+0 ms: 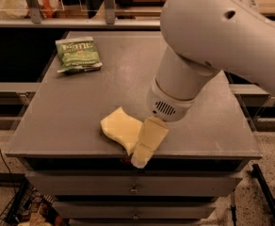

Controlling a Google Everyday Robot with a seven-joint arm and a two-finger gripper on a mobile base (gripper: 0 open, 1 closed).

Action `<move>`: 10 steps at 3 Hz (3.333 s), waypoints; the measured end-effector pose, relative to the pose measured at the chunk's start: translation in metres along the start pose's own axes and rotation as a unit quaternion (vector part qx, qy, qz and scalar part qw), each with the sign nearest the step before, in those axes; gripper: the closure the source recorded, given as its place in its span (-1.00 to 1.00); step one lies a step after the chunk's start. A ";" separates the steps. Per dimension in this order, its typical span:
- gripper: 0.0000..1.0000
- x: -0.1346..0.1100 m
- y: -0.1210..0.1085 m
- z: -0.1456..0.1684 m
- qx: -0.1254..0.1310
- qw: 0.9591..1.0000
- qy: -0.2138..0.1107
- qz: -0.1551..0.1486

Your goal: Move sponge near green jalapeno chip bag

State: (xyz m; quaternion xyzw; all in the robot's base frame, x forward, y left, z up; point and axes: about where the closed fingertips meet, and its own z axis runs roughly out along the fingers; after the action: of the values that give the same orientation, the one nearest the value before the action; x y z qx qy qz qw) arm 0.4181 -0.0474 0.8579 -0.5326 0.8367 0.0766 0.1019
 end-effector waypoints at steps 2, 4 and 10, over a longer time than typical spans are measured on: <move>-0.68 -0.040 -0.006 0.025 0.008 1.000 -0.010 -0.004; 0.26 -0.052 -0.001 0.038 0.004 1.000 -0.008 -0.011; 1.00 -0.153 -0.071 -0.074 0.177 0.975 -0.072 -0.109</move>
Offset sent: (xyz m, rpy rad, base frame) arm 0.0336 0.0577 -0.0224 0.0145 -0.0319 0.0100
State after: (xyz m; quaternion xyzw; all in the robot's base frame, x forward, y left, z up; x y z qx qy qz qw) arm 0.5393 0.0392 0.9666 -0.5872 0.7644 -0.0466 0.2621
